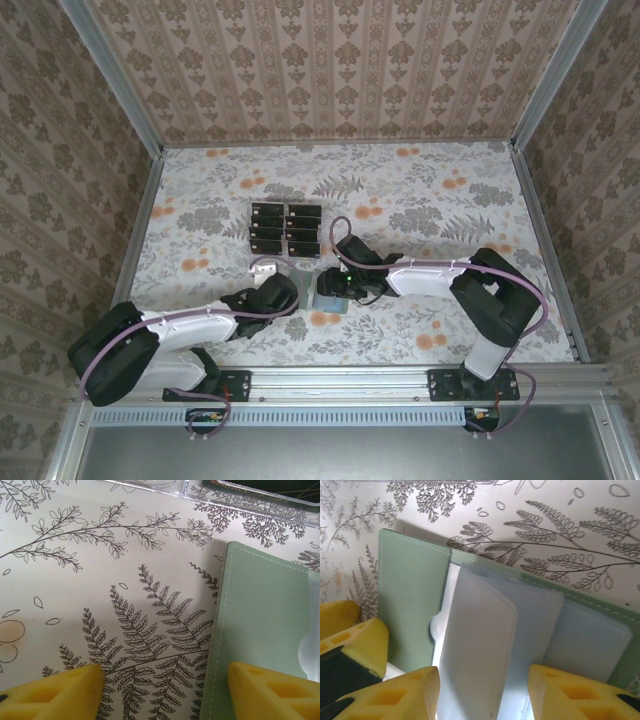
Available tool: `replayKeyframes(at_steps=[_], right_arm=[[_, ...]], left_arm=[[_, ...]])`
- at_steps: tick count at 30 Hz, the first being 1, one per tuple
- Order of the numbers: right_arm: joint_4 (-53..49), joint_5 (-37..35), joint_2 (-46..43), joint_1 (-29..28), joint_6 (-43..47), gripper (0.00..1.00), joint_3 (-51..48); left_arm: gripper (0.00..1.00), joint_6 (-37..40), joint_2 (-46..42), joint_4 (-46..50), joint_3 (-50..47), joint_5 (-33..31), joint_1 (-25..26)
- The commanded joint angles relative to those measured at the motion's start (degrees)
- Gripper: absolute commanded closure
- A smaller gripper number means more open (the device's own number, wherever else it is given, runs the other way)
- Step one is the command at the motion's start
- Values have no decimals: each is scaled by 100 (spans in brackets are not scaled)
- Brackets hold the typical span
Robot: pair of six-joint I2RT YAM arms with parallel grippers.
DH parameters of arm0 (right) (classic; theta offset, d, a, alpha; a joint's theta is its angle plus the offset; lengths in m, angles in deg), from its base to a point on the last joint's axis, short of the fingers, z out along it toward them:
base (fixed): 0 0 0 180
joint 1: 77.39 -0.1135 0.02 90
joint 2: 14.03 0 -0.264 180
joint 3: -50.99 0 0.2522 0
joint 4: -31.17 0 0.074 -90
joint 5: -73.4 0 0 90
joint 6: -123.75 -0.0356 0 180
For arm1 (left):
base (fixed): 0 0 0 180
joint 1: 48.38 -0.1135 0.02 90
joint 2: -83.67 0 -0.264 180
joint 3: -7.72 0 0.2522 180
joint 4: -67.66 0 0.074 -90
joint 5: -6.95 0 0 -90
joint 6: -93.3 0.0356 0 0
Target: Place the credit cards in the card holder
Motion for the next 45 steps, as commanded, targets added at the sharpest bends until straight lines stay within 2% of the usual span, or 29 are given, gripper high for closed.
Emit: replayKeyframes(at_steps=[1,14,19,25,31,37,45], right_arm=[[221,352,45,-31,-193,49,134],[396,680,255,-96,-417,49,586],[283,685,402,-191,-435,49,932],[194,671,923,-290,-457,49,1430],[264,738,1247,-332,-519,49,1621],[-166,584,623,-318,-206,49,1525],[-1062,-267,-196,-265,67,46,1109]], left_arm=[[32,-218,79,-91,-200,176,67],[32,-346,-192,-151,-415,128,96],[33,-517,-848,108,-598,-52,97],[35,-869,-2129,994,-832,-548,130],[36,-807,-2907,1450,-887,-703,120],[31,-369,-2545,957,-715,-436,98],[26,289,-1376,168,-149,-48,96]])
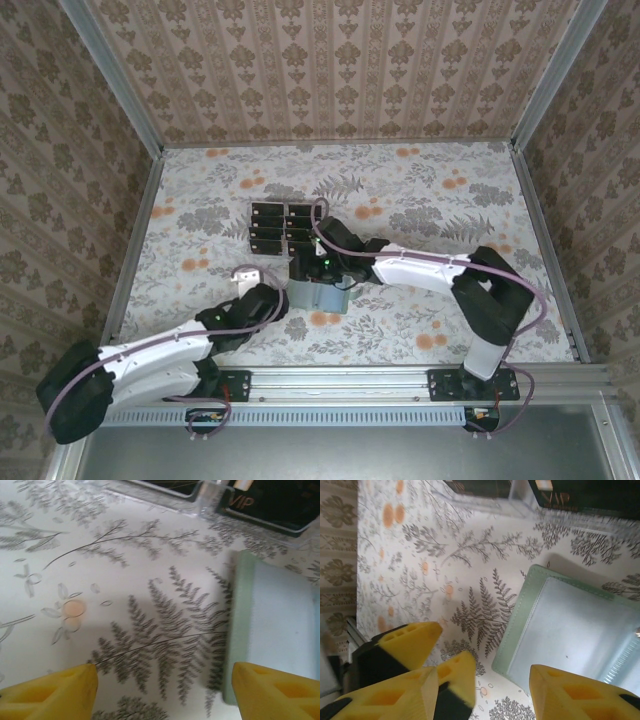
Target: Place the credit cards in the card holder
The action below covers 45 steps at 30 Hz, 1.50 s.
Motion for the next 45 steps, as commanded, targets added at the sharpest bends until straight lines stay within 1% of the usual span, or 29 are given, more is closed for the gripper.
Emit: replayKeyframes(at_steps=[1,4,8,20,38,45], right_arm=[[-714,-602,-314,46,196,45,-303],[-1014,-867,-364,53,275,45,-391],[-1087,-1028,-377,57,287,44,-541],[-856,-1040,-240,71,217,45,-827],[-802,-1024,-215,97,68,44,-1073],[-634,-873,31,100,24,41,-1028]], left_arm=[[26,510,399,-480,410,203,2],[25,725,716,-583,637,270,-16],[24,919,1066,-644,846,336,-70],[24,895,1947,-1009,826,434,-142],[24,690,2288,-1282,542,422,-142],[25,652,2394,-1392,502,453,-142]])
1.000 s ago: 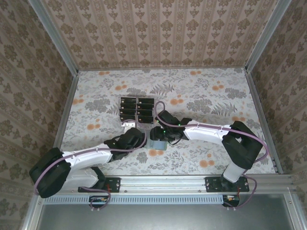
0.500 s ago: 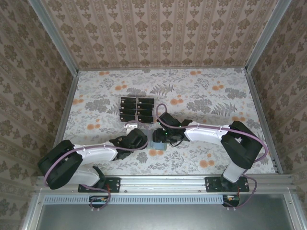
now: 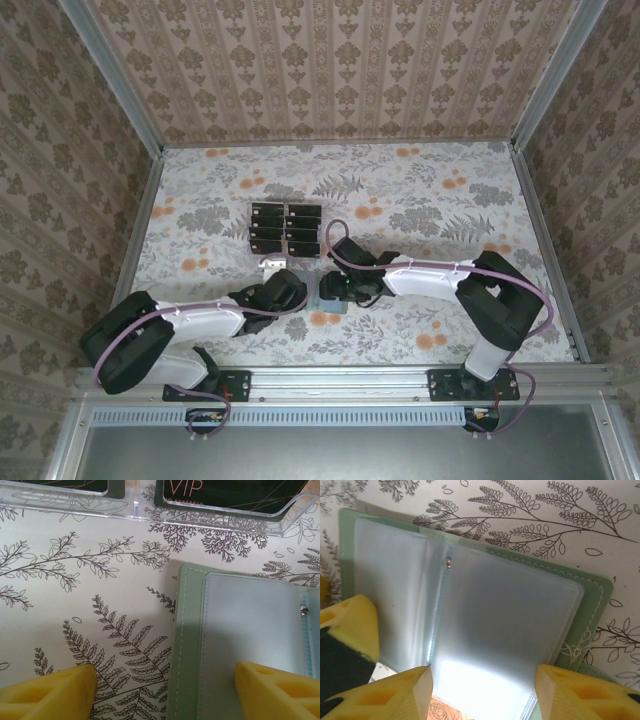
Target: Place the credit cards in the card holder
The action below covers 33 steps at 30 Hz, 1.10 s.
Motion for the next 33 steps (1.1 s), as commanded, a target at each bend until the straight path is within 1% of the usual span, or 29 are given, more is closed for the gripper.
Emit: replayKeyframes(at_steps=[1,20,33], right_arm=[[173,79,231,27,-102,41,-20],[1758,1054,604,153,-654,42,-52],[2109,1277,832,150,-914,42,174]], left_arm=[[25,-133,222,-120,-169,161,-28],[26,-378,174,-230,-365,118,91],[26,-565,-782,-172,-805,-66,84]])
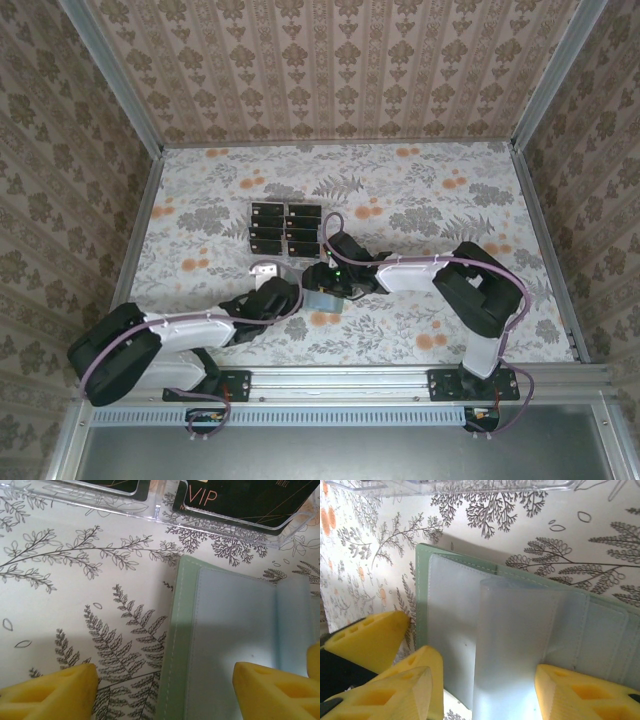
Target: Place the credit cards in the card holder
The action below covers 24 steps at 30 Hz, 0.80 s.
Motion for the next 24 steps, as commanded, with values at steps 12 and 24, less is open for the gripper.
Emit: replayKeyframes(at_steps=[12,24], right_arm=[[455,214,221,2,-428,41,219],[737,372,409,9,-703,37,341]], left_arm=[[26,129,-1117,-186,-728,142,99],[26,526,-1245,-667,-814,356,205]])
